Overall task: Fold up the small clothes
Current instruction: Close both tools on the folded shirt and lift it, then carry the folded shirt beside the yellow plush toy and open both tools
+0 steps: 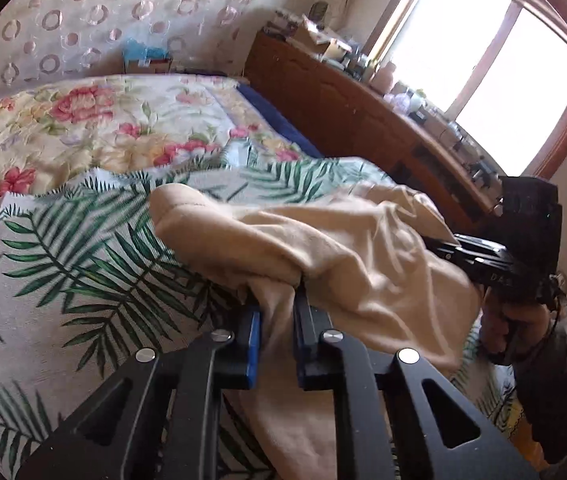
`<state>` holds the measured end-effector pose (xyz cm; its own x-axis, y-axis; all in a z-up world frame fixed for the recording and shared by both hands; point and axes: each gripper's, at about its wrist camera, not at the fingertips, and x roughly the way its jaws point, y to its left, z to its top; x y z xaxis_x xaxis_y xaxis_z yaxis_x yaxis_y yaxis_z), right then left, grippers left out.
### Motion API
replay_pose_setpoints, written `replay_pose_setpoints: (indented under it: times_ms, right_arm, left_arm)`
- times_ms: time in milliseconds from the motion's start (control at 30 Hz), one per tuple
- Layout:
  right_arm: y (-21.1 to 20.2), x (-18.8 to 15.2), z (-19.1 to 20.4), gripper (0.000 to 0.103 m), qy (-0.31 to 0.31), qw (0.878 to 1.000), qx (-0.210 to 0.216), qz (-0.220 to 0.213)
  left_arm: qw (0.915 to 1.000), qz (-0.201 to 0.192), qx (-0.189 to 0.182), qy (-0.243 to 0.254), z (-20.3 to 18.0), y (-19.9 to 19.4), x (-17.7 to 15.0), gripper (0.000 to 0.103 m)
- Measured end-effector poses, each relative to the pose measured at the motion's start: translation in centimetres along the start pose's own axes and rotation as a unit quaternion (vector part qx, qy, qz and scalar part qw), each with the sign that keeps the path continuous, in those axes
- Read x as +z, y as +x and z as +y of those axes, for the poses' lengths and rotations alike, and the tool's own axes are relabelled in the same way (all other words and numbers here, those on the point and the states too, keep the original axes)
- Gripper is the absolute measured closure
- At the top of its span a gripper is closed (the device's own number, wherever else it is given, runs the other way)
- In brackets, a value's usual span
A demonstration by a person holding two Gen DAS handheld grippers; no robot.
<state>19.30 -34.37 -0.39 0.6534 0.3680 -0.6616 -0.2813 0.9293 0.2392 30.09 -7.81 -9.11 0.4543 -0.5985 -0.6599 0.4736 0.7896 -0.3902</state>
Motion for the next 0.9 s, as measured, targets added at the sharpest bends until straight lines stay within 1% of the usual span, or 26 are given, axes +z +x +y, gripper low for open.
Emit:
replay_pose_setpoints:
  times_ms: [33, 133, 233, 267, 333, 367, 467, 567, 633, 700, 833, 900]
  right_arm:
    - [-0.5, 0.2, 0.4, 0.086, -0.007, 1.000, 0.002, -0.009]
    - [-2.1, 1.3, 2.6, 0.087, -0.043, 0.998, 0.003, -0.036]
    - [-2.4, 2.8, 5.6, 0.087, -0.082, 0.995, 0.015, -0.046]
    - [-2.1, 3.2, 6.7, 0.087, -0.096, 0.994, 0.017, -0.044]
    - [-0.9, 4.2, 9.3, 0.087, -0.125, 0.991, 0.031, -0.040]
    - [-0.2, 4.8, 10.3, 0.087, -0.136, 0.989, 0.043, -0.039]
    - [2.6, 6.6, 14.4, 0.087, -0.170, 0.982, 0.072, -0.033]
    - [6.3, 8.6, 19.4, 0.088, -0.221, 0.970, 0.100, -0.020]
    - [9.3, 9.8, 22.9, 0.088, -0.259, 0.961, 0.101, -0.007]
    - [12.4, 10.9, 27.0, 0.088, -0.282, 0.953, 0.113, 0.008]
    - [16.9, 12.5, 33.9, 0.088, -0.347, 0.931, 0.111, 0.016]
    - [19.0, 13.2, 36.9, 0.088, -0.383, 0.918, 0.100, 0.015]
  left_arm:
    - [0.9998, -0.019, 0.004, -0.002, -0.2, -1.4, -0.1, 0.090]
    - [0.9984, -0.056, 0.008, -0.001, -0.5, -4.8, -0.5, 0.090]
    - [0.9948, -0.098, 0.026, -0.011, -0.1, -8.8, -1.4, 0.090]
    - [0.9931, -0.112, 0.028, -0.017, 0.4, -10.4, -1.8, 0.090]
    - [0.9904, -0.134, 0.021, -0.029, 1.6, -13.0, -2.9, 0.091]
    - [0.9878, -0.148, 0.029, -0.039, 2.6, -14.7, -3.9, 0.091]
    - [0.9818, -0.164, 0.067, -0.069, 5.3, -17.7, -6.3, 0.091]
    - [0.9744, -0.176, 0.109, -0.088, 7.7, -20.0, -8.6, 0.090]
    - [0.9696, -0.185, 0.121, -0.104, 9.2, -21.1, -10.2, 0.091]
    - [0.9633, -0.192, 0.138, -0.126, 10.6, -22.0, -11.4, 0.091]
    - [0.9491, -0.202, 0.180, -0.161, 12.3, -22.7, -13.6, 0.091]
    - [0.9421, -0.204, 0.195, -0.181, 12.9, -22.6, -15.0, 0.091]
